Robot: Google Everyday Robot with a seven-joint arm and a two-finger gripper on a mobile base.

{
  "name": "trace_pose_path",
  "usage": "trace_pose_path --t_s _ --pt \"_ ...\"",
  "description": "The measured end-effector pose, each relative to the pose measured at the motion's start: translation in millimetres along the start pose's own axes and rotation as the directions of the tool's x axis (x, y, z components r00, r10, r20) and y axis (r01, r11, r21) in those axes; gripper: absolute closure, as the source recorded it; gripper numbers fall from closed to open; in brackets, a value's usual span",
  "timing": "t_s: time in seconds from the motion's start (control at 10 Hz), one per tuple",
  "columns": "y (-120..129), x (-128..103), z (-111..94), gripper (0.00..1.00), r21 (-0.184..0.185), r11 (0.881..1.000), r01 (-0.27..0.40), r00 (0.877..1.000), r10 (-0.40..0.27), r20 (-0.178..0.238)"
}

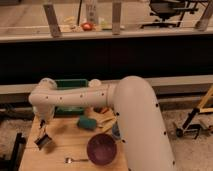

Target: Wipe table surface with brush

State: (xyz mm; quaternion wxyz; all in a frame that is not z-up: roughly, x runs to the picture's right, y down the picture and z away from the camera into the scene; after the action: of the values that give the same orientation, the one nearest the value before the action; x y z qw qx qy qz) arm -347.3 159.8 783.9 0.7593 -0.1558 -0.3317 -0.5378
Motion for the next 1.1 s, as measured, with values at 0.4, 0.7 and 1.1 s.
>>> trace_pose_path --t_s 0.4,0.7,1.1 --pt "22 -13 14 1.0 -0.018 1.0 0.004 0.998 -0.003 0.067" --pt "71 -2 6 1.0 -0.04 0.997 -0.066 0.996 0.069 0.064" --pt "98 36 -12 1.0 -0.045 0.987 -0.157 0.988 0.157 -0.004"
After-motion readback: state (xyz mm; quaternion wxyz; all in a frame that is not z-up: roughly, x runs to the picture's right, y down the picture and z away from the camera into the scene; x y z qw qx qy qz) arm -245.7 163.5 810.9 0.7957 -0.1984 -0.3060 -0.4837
